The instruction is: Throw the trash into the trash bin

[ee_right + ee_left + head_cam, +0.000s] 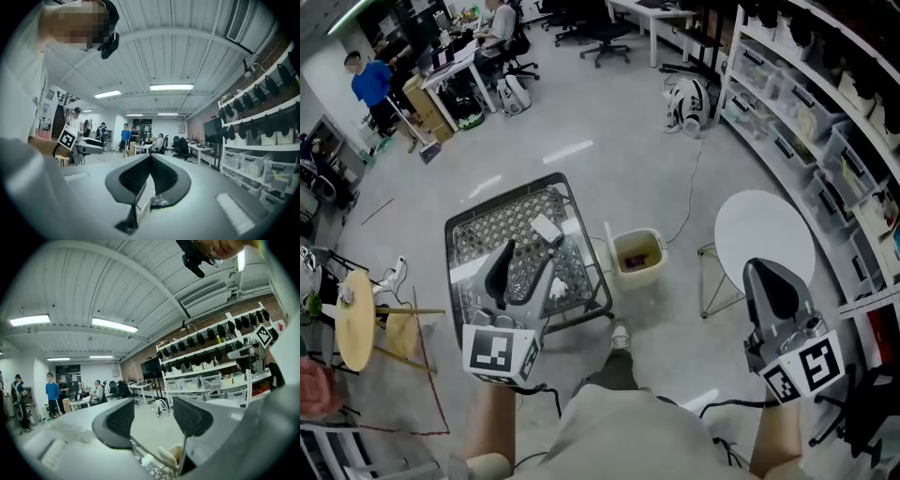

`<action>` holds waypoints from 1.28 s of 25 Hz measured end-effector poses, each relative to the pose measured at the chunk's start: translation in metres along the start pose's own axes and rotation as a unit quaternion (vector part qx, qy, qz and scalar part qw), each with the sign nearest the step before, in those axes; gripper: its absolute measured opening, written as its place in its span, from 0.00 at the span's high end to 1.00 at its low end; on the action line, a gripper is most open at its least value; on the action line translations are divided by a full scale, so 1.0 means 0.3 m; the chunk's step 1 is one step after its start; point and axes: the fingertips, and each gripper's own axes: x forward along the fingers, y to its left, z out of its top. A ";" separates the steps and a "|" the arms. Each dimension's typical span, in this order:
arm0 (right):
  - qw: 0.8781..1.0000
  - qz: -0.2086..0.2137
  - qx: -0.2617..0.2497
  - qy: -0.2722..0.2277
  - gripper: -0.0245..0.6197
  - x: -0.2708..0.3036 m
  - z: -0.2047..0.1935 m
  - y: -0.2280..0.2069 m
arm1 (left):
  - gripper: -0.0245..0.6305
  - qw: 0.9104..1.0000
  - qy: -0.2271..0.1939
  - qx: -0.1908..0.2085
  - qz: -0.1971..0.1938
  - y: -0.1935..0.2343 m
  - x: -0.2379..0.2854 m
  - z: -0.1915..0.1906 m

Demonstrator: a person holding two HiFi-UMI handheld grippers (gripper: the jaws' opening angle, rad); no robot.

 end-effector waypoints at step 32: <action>0.952 0.089 0.074 0.282 0.96 0.911 -0.941 -0.086 | 0.55 0.892 0.420 -0.136 -0.096 0.102 0.336 -1.383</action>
